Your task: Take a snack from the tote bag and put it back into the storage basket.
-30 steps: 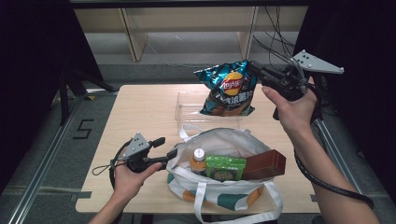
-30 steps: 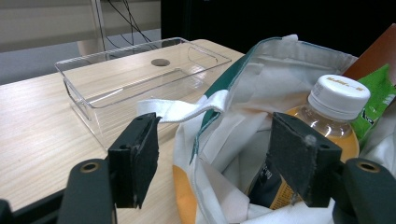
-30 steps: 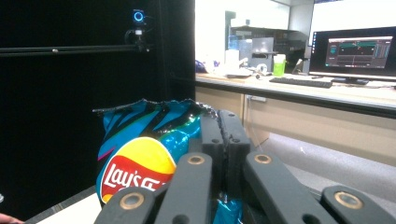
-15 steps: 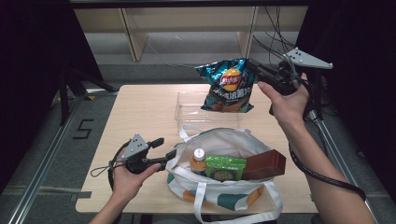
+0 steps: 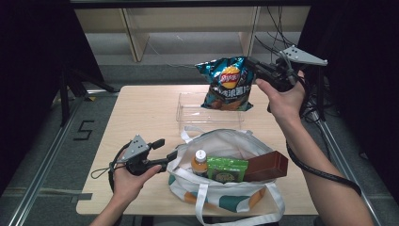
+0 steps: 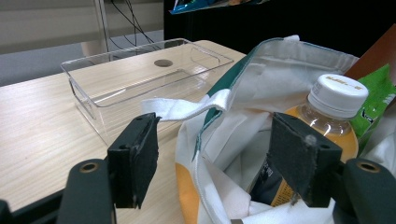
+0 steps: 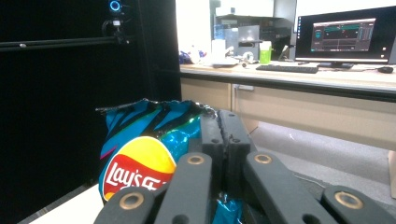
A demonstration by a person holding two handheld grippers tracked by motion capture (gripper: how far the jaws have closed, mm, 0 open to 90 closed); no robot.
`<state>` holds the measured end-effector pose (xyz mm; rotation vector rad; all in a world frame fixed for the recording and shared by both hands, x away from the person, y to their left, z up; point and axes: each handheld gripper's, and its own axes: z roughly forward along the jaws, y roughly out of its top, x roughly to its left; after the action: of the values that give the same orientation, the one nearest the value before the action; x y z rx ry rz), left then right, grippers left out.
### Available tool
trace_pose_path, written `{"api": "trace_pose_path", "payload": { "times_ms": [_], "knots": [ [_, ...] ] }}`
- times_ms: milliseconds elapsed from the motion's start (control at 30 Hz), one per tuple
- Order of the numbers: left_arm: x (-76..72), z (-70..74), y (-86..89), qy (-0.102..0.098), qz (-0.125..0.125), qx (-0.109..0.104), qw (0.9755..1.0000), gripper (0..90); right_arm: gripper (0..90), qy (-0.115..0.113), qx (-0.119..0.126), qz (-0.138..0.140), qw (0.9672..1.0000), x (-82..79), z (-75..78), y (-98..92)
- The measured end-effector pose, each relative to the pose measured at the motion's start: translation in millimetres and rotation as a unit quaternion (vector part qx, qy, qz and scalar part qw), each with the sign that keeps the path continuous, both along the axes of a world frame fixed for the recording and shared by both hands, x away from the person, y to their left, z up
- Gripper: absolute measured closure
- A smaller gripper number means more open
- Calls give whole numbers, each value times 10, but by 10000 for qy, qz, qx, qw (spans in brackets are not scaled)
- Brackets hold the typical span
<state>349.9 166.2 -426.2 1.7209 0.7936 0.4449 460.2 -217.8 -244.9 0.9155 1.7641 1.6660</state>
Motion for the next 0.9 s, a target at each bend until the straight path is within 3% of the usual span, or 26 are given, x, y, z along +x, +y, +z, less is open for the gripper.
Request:
{"api": "trace_pose_path", "payload": {
  "times_ms": [900],
  "knots": [
    [10,-6,-13,-6,-24,-35,10000,325,900,112,-47,-160,9998,238,-70,138]
  ]
}}
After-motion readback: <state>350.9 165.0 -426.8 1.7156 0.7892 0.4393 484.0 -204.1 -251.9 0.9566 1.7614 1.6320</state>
